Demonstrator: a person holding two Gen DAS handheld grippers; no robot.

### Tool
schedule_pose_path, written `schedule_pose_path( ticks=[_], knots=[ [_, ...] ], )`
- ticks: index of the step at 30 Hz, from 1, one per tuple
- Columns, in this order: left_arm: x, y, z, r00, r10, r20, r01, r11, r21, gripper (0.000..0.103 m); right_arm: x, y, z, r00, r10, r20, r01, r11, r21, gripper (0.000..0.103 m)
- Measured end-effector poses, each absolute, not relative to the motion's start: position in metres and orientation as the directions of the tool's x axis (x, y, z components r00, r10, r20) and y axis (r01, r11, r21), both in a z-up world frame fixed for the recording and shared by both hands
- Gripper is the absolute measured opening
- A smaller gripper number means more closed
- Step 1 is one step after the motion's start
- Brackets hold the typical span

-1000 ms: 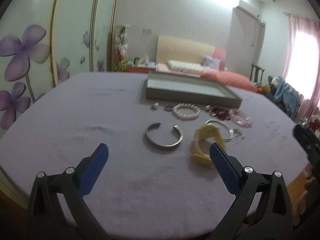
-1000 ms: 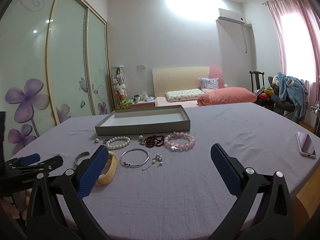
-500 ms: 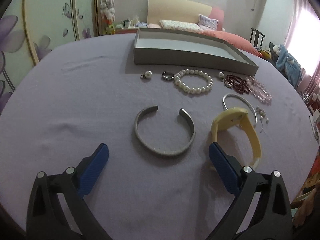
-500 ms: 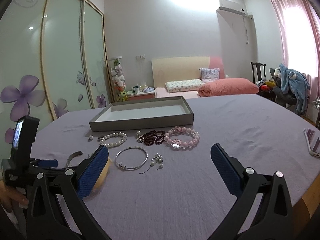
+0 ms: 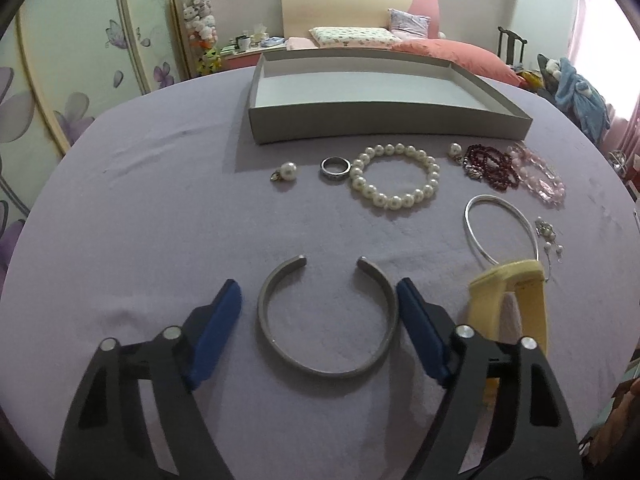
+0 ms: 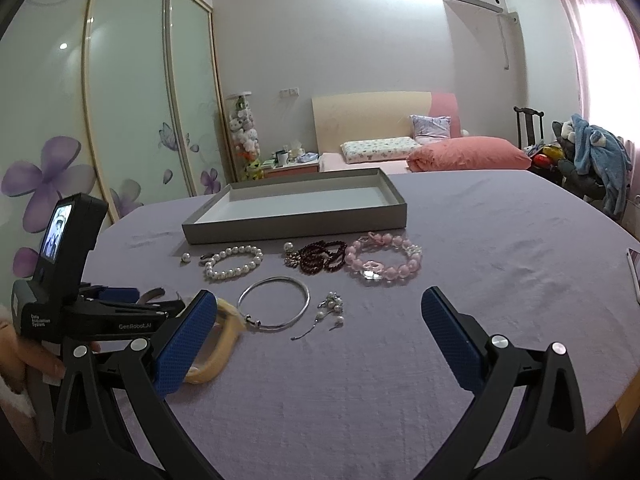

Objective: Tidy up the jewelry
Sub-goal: 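Move the right tool to the yellow watch while the left tool approaches the silver cuff bangle, then close the right tool on the yellow watch while the left tool grips the silver cuff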

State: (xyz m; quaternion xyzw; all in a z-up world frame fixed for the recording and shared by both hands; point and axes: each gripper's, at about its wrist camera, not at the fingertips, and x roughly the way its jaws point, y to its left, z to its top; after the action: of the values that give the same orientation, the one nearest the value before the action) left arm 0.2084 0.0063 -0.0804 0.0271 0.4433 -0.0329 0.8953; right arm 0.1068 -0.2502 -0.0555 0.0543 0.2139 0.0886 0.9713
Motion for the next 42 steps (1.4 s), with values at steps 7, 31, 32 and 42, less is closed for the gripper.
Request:
schedule_pose_path(
  ticks=[7, 31, 32, 42],
  knots=[
    [0.208, 0.007, -0.08, 0.621, -0.039, -0.783, 0.091, 0.996, 0.023, 0.068, 0.109, -0.24, -0.058, 0.877, 0.226, -0.424, -0.184, 0.973, 0.139, 0.101],
    [0.216, 0.08, -0.058, 0.673, -0.065, -0.737, -0.026, 0.993, -0.111, 0.066, 0.143, -0.154, -0.078, 0.689, 0.301, -0.659, -0.296, 0.947, 0.123, 0.095],
    [0.217, 0.083, -0.057, 0.675, -0.065, -0.735, -0.028, 0.993, -0.113, 0.066, 0.144, -0.151, -0.079, 0.682, 0.29, -0.671, -0.292, 0.95, 0.115, 0.095],
    [0.215, 0.088, -0.057, 0.679, -0.071, -0.731, -0.029, 0.992, -0.123, 0.066, 0.154, -0.152, -0.085, 0.63, 0.289, -0.721, -0.273, 0.951, 0.142, 0.045]
  ],
)
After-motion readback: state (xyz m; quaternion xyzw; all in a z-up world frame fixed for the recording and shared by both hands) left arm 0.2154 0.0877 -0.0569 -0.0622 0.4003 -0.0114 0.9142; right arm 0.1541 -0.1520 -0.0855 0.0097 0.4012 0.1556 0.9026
